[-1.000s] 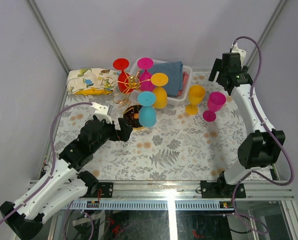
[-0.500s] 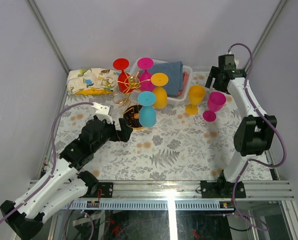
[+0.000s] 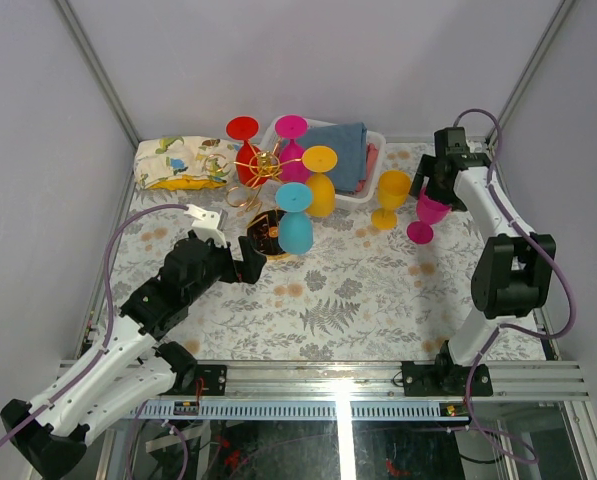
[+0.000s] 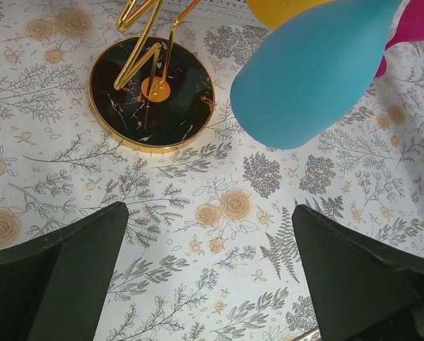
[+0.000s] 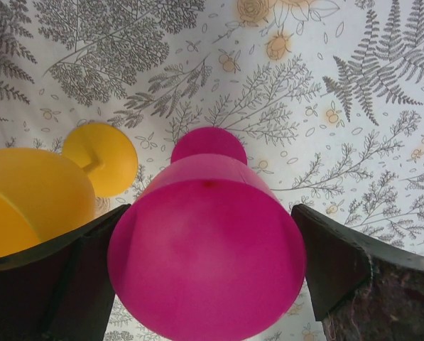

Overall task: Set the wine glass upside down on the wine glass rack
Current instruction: Pick up the wine glass at the center of the board.

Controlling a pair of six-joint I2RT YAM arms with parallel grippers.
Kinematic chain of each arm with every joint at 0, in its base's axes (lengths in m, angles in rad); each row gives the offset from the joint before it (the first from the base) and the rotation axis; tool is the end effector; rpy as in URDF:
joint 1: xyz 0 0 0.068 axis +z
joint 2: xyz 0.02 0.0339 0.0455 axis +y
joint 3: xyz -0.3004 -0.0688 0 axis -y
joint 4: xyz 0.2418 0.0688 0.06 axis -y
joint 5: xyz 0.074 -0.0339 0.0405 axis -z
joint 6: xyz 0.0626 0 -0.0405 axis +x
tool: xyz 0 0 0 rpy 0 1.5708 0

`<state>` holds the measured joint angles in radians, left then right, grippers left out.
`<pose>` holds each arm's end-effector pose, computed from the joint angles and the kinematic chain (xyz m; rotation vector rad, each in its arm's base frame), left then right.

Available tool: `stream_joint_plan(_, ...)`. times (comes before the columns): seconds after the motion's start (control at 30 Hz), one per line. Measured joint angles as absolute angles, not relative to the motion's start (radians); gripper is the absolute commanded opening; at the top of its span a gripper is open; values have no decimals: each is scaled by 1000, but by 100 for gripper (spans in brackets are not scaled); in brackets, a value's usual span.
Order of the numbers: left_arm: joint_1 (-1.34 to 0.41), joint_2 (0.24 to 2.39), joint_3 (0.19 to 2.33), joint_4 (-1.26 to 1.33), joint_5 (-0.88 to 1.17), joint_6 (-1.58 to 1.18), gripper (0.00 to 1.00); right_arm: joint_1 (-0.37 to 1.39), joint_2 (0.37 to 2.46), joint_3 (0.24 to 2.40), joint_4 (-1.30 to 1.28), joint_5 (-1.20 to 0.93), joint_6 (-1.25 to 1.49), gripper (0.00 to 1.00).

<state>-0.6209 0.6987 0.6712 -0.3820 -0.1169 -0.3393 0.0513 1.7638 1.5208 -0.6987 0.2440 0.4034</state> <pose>0.1330 -0.0861 0.3058 0.2058 2.0023 -0.5051 0.4063 0.0057 0.2994 0.5306 2.4189 -0.1141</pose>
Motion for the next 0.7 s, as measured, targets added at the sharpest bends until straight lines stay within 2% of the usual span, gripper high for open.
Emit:
stream_joint_plan(0.57, -621, 704, 671, -382, -117, -339, 100, 51, 1684, 1433, -694, 197, 407, 99)
stream_joint_plan(0.7, -621, 704, 671, -382, -117, -339, 100, 51, 1684, 1429, -689, 197, 401, 90)
